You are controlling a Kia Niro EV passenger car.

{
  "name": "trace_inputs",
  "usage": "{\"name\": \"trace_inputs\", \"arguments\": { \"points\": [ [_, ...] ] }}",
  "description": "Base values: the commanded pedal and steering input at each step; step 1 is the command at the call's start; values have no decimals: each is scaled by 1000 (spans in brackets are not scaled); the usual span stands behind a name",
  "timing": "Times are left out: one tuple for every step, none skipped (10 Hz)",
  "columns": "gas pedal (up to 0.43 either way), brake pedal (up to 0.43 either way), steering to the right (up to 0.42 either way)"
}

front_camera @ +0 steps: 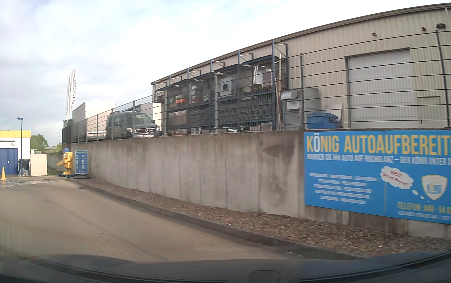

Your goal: Follow the waypoints while adhering to traffic rules and regulations

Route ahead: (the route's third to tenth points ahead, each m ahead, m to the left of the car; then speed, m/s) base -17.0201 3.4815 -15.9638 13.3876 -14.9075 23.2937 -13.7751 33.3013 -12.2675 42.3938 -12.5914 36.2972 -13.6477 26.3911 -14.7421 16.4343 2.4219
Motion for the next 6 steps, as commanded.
{"name": "trace_inputs", "arguments": {
  "points": [
    [0,43,-695],
    [0,18,-688],
    [0,0,-674],
    [0,6,-661],
    [0,6,-650],
    [0,12,-633]
  ]
}}
